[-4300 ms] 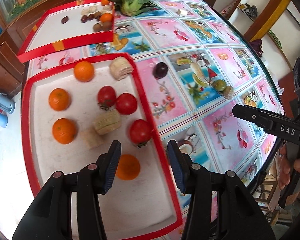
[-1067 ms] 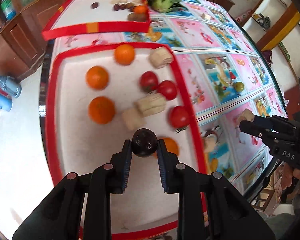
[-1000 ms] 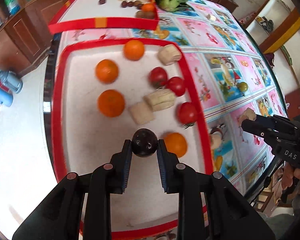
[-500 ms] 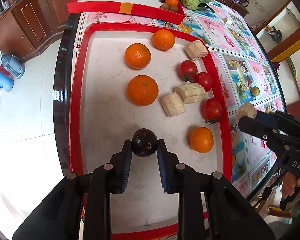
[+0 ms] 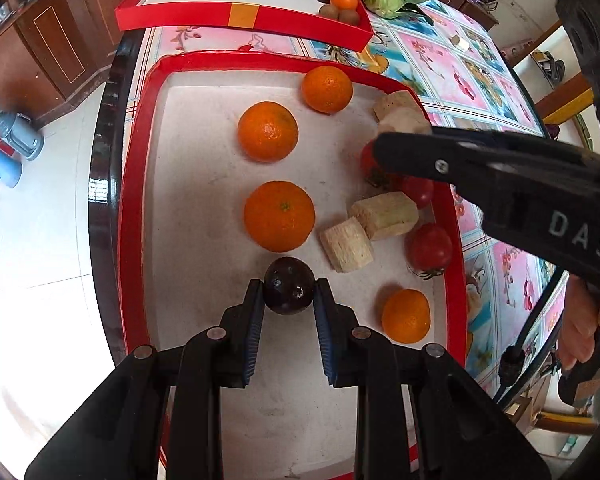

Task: Organize fruits
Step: 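Carry the plum and the beige piece over the white tray with both tools, then lower the plum and beige piece into the tray and open both tools, then move both tools back over the tablecloth toward the loose items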

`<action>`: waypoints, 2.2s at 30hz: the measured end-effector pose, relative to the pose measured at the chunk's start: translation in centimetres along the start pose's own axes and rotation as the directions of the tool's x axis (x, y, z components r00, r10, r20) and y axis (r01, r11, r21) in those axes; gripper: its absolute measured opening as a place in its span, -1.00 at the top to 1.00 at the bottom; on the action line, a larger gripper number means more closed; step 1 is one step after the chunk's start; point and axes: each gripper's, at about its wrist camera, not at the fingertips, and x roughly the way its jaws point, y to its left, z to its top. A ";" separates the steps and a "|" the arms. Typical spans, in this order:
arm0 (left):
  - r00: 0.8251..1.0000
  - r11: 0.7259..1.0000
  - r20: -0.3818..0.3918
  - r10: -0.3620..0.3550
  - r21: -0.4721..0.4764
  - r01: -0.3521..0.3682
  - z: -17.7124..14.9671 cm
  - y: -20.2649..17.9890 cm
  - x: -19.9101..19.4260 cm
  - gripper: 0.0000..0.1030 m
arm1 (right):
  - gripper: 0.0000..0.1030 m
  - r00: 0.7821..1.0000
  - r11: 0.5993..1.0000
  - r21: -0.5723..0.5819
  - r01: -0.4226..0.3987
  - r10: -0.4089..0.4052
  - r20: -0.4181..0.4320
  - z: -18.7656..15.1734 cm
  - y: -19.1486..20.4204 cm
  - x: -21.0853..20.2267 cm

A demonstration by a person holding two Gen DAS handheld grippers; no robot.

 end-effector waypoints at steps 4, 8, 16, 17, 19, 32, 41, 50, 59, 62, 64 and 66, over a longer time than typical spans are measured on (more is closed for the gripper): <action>1.000 1.000 -0.005 -0.005 -0.003 0.005 0.3 0.4 0.3 0.56 | 0.41 1.000 1.000 -0.020 0.007 -0.007 -0.011 1.1 0.4 1.0; 1.000 1.000 -0.006 -0.008 0.003 0.008 0.7 0.4 0.4 0.56 | 0.41 0.999 0.999 -0.027 0.019 -0.020 -0.033 1.8 0.6 2.3; 1.000 1.000 -0.009 -0.012 0.013 0.012 1.3 0.5 0.5 0.56 | 0.39 0.997 0.998 -0.042 0.036 -0.039 -0.067 2.3 0.8 4.5; 1.000 1.000 -0.009 -0.011 0.012 0.012 1.1 0.5 0.4 0.56 | 0.39 0.997 0.998 -0.046 0.038 -0.041 -0.067 2.3 0.8 4.6; 1.000 1.000 -0.010 -0.012 0.014 0.012 1.1 0.5 0.4 0.56 | 0.37 0.996 0.998 -0.053 0.043 -0.047 -0.070 2.4 0.9 4.7; 1.000 1.000 -0.024 -0.003 0.011 0.003 1.6 -0.1 0.7 0.55 | 0.35 0.998 0.999 -0.025 0.034 -0.035 -0.046 2.2 0.3 3.3; 1.000 1.000 -0.003 0.013 0.001 -0.013 1.4 -0.6 0.0 -0.01 | 0.24 0.999 0.997 0.078 -0.009 0.007 0.032 0.2 -2.3 -1.3; 0.999 0.998 0.021 0.040 0.037 -0.041 0.5 -2.1 -1.1 -0.02 | 0.13 0.998 0.995 0.102 0.007 -0.013 0.066 -5.1 -3.3 -5.0; 0.998 0.992 0.046 0.045 0.114 -0.050 -1.1 -4.6 -2.6 -0.01 | 0.05 0.997 0.980 0.198 -0.008 -0.008 0.080 -11.2 -5.3 -7.2; 0.998 0.990 0.046 0.038 0.136 -0.043 -1.4 -5.4 -2.8 -0.01 | 0.05 0.996 0.967 0.256 -0.007 -0.015 0.083 -13.1 -7.0 -7.8; 0.999 0.988 0.043 0.031 0.149 -0.037 -1.4 -6.1 -2.8 -0.01 | 0.05 0.997 0.955 0.297 -0.002 -0.022 0.080 -14.3 -8.3 -8.1; 0.999 0.987 0.042 0.026 0.160 -0.033 -1.5 -6.7 -2.7 -0.01 | 0.05 0.996 0.940 0.340 0.007 -0.036 0.079 -15.4 -9.7 -8.3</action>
